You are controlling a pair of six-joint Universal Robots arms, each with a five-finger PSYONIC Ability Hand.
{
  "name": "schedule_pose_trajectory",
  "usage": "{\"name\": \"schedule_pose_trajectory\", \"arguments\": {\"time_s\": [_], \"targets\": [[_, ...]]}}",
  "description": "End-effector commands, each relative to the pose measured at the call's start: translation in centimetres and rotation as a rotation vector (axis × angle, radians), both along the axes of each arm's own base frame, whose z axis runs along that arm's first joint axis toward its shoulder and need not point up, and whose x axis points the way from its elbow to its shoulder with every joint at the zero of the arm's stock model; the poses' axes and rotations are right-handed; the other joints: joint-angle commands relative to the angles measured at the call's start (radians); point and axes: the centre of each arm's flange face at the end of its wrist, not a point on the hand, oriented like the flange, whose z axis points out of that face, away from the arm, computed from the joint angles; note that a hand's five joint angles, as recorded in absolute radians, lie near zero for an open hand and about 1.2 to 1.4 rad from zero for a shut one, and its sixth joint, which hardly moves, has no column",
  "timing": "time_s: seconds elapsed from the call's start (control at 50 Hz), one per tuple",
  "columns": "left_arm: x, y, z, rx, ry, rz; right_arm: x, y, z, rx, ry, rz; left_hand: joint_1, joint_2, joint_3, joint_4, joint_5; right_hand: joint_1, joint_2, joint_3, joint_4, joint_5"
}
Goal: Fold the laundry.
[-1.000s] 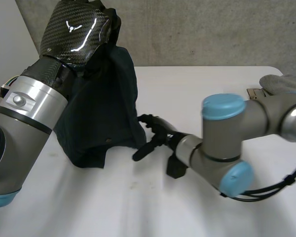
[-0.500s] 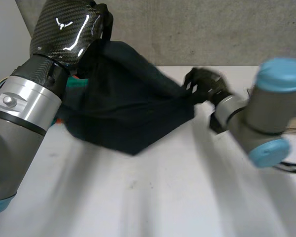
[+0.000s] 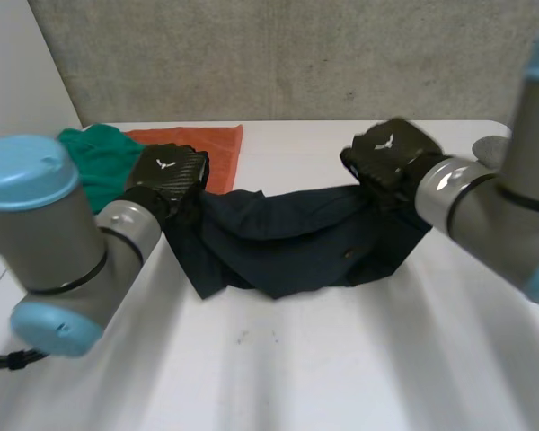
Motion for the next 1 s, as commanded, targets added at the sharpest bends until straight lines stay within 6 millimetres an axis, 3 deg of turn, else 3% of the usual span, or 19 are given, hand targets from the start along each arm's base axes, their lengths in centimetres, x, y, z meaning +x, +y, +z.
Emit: {"name": "schedule_pose_trajectory", "arguments": {"time_s": [0.02,0.08,0.12,0.14,0.18,0.22,0.28,0.36,0.4,0.48,0.56,0.64,0.66,0.68,0.72,0.74,0.84,0.92,1.0], "targets": [[-1.5,-5.3,0.5,-0.114,-0.023,0.031,2.2,-5.1,-3.5,-0.065,0.037,-0.078,0.248,0.199,0.204,0.193,0.250,0.412,0.218,0.210,0.209,0.242],[-2.7,-7.9,3.3,-0.295,-0.013,0.040,3.6,-8.0,-1.8,-0.226,-0.085,-0.104,0.248,0.199,0.204,0.193,0.250,0.412,0.218,0.210,0.209,0.242],[-3.1,-9.0,5.3,-0.405,0.007,0.050,4.3,-9.5,1.4,-0.380,-0.243,-0.129,0.248,0.199,0.204,0.193,0.250,0.412,0.218,0.210,0.209,0.242],[-3.6,-9.8,7.5,-0.523,0.039,0.063,4.4,-9.9,2.5,-0.431,-0.291,-0.137,0.248,0.199,0.204,0.193,0.250,0.412,0.218,0.210,0.209,0.242],[-3.8,-10.5,9.9,-0.656,0.081,0.081,4.4,-10.5,4.6,-0.524,-0.392,-0.149,0.248,0.199,0.204,0.193,0.250,0.412,0.218,0.210,0.209,0.242],[-3.6,-10.9,13.5,-0.841,0.164,0.105,4.1,-10.8,8.1,-0.674,-0.530,-0.164,0.248,0.199,0.204,0.193,0.250,0.412,0.218,0.210,0.209,0.242],[-3.2,-10.7,16.5,-0.998,0.241,0.125,4.0,-10.5,11.8,-0.856,-0.668,-0.160,0.248,0.199,0.204,0.193,0.250,0.412,0.218,0.210,0.209,0.242],[-2.5,-10.4,18.0,-1.038,0.269,0.145,3.8,-10.2,13.5,-0.954,-0.729,-0.145,0.248,0.199,0.204,0.193,0.250,0.412,0.218,0.210,0.209,0.242],[-2.5,-10.2,17.8,-1.022,0.273,0.140,3.7,-10.2,13.6,-0.955,-0.728,-0.150,0.248,0.199,0.204,0.193,0.250,0.412,0.218,0.210,0.209,0.242],[-2.6,-10.0,14.6,-0.915,0.234,0.118,3.8,-9.9,12.1,-0.890,-0.686,-0.149,0.248,0.199,0.204,0.193,0.250,0.412,0.218,0.210,0.209,0.242],[-2.1,-8.8,11.6,-0.804,0.204,0.093,3.5,-9.2,9.0,-0.760,-0.597,-0.154,0.248,0.199,0.204,0.193,0.250,0.412,0.218,0.210,0.209,0.242],[-2.2,-7.3,7.0,-0.671,0.152,0.062,3.0,-8.5,4.3,-0.593,-0.478,-0.153,0.248,0.199,0.204,0.193,0.250,0.412,0.218,0.210,0.209,0.242],[-2.2,-7.0,6.0,-0.643,0.137,0.056,2.7,-8.2,2.2,-0.516,-0.428,-0.158,0.248,0.199,0.204,0.193,0.250,0.412,0.218,0.210,0.209,0.242],[-2.3,-6.3,4.0,-0.588,0.106,0.041,2.6,-7.9,1.2,-0.479,-0.405,-0.161,0.248,0.199,0.204,0.193,0.250,0.412,0.218,0.210,0.209,0.242],[-2.3,-5.5,2.0,-0.529,0.078,0.027,2.4,-7.3,-0.8,-0.404,-0.352,-0.164,0.248,0.199,0.204,0.193,0.250,0.412,0.218,0.210,0.209,0.242],[-2.4,-5.0,1.3,-0.503,0.069,0.017,2.2,-6.7,-2.8,-0.332,-0.302,-0.162,0.248,0.199,0.204,0.193,0.250,0.412,0.218,0.210,0.209,0.242],[-1.8,-2.0,-3.9,-0.306,-0.039,-0.021,1.3,-4.6,-7.7,-0.146,-0.167,-0.164,0.248,0.199,0.204,0.193,0.250,0.412,0.218,0.210,0.209,0.242],[-0.7,0.5,-5.9,-0.154,-0.116,-0.039,0.1,-3.1,-9.9,-0.038,-0.076,-0.171,0.248,0.199,0.204,0.193,0.250,0.412,0.218,0.210,0.209,0.242],[0.5,3.7,-4.8,-0.045,-0.174,-0.062,-0.7,-0.9,-11.6,0.079,0.026,-0.126,0.248,0.199,0.204,0.193,0.250,0.412,0.218,0.210,0.209,0.242]]}}
